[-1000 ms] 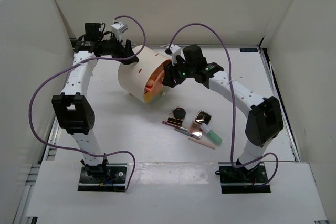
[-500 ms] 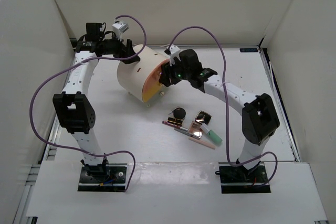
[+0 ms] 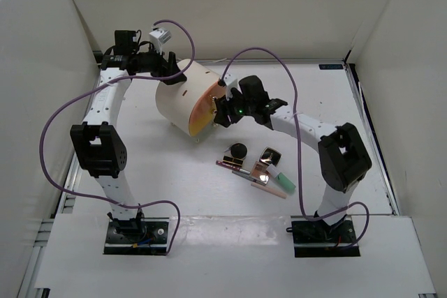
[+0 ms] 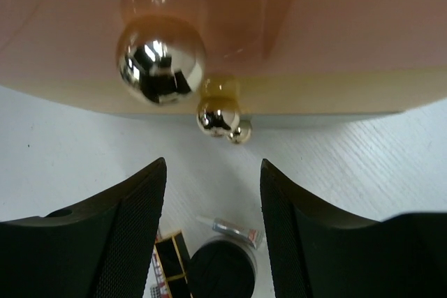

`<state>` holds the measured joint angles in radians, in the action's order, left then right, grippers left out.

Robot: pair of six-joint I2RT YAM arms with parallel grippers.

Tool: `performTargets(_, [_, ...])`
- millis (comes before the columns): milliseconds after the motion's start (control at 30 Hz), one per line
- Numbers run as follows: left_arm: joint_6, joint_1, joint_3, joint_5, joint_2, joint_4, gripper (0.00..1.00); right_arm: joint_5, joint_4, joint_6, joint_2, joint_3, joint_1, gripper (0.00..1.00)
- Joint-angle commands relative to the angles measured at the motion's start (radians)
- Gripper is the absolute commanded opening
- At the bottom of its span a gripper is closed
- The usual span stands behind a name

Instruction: Organize the makeup

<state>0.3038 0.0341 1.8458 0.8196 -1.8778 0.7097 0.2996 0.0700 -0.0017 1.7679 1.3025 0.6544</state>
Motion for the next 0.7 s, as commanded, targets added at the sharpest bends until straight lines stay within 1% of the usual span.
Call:
performTargets(0, [0.027,0.004,-0.005,-0.065,-0.037,0.045,0.98,0.039,-0.099,-0.029,0.036,0.066,-0.004,0.60])
performTargets(133, [0.027,0.007,-0.005,-0.066,-0.037,0.045,0.98,0.058,-0.128,-0.012,0.067,0.089,-0.004,0.59])
performTargets(233, [0.027,0.006,-0.005,-0.065,-0.037,0.042,0.98,0.079,-0.188,-0.003,0.067,0.075,-0.004,0.59])
performTargets(300, [0.027,0.006,-0.005,-0.071,-0.034,0.039,0.99,0.075,-0.225,0.042,0.067,0.066,-0.004,0.52])
performTargets(333, [0.027,0.006,-0.005,-0.071,-0.034,0.039,0.98,0.066,-0.234,0.045,0.067,0.066,-0.004,0.36])
performTargets(367, [0.027,0.006,-0.005,-0.073,-0.035,0.039,0.98,0.058,-0.242,0.045,0.067,0.063,-0.007,0.31])
performTargets(433, [0.020,0.006,-0.005,-0.083,-0.037,0.039,0.98,0.053,-0.240,0.048,0.079,0.084,-0.007,0.27])
performTargets(533, [0.024,0.004,0.001,-0.092,-0.037,0.036,0.98,0.076,-0.208,0.051,0.110,0.136,-0.004,0.22])
performTargets(600, [0.021,0.000,0.010,-0.096,-0.046,0.033,0.98,0.095,-0.191,0.051,0.137,0.158,-0.004,0.17])
performTargets(667, [0.015,-0.008,0.023,-0.089,-0.055,0.033,0.98,0.101,-0.177,0.051,0.146,0.176,-0.004,0.15])
